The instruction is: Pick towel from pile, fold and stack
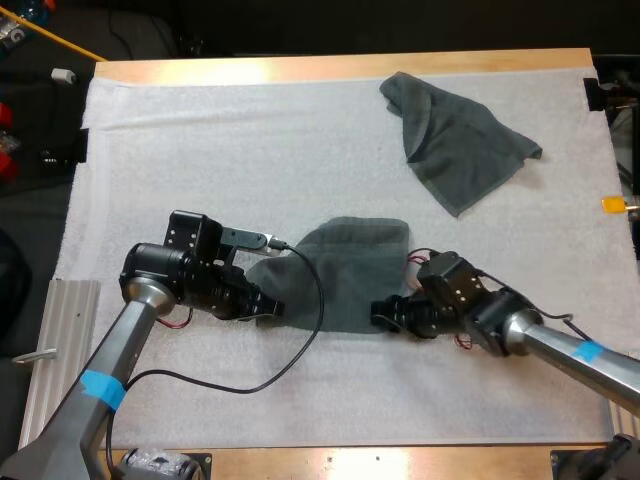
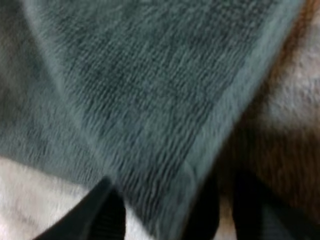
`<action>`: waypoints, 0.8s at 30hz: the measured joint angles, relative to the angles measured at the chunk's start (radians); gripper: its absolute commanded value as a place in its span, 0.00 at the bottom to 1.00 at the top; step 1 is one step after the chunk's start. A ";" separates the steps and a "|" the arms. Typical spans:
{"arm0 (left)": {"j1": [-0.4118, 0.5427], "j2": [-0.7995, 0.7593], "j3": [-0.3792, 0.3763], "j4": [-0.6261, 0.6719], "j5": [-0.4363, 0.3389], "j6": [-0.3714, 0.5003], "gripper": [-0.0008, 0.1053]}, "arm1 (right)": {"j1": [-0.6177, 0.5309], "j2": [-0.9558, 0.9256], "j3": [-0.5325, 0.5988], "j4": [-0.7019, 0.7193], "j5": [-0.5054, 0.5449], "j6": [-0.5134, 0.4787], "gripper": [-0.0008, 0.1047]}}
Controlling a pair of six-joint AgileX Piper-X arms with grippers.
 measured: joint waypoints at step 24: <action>0.000 0.000 0.000 0.027 0.014 0.000 0.01 | -0.111 -0.027 -0.170 -0.113 -0.165 0.383 0.88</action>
